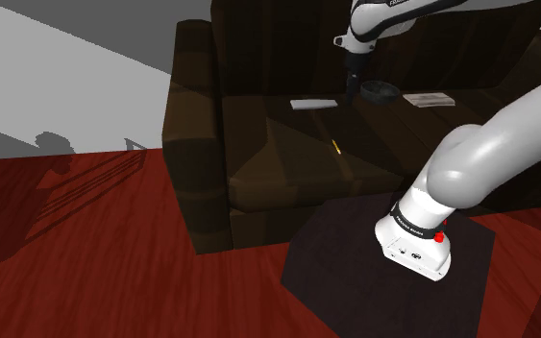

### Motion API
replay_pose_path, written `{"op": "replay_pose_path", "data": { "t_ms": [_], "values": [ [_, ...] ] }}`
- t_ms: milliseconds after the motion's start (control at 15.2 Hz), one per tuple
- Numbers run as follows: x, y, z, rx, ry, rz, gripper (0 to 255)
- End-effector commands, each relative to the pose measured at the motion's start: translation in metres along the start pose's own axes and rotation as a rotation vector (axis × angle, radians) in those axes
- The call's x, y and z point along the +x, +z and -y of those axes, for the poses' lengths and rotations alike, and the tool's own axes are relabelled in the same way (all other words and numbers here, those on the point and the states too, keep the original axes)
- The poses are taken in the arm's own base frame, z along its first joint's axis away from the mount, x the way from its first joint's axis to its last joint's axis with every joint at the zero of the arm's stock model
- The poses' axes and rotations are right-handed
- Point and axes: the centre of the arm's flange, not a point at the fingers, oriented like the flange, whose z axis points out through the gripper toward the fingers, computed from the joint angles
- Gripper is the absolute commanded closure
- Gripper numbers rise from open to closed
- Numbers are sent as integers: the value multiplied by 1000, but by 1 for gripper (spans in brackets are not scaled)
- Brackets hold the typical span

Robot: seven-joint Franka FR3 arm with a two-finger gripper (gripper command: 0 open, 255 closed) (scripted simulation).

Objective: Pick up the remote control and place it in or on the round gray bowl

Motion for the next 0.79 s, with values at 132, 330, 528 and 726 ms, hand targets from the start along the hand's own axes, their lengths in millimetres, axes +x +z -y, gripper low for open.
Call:
{"op": "replay_pose_path", "data": {
  "t_ms": [132,330,528,726],
  "values": [
    [19,21,-46,-18,-106,-19,0],
    [35,35,-76,-29,-183,-34,0],
    [54,48,-106,-40,-259,-48,0],
    [75,60,-134,-51,-336,-63,0]
  ]
}}
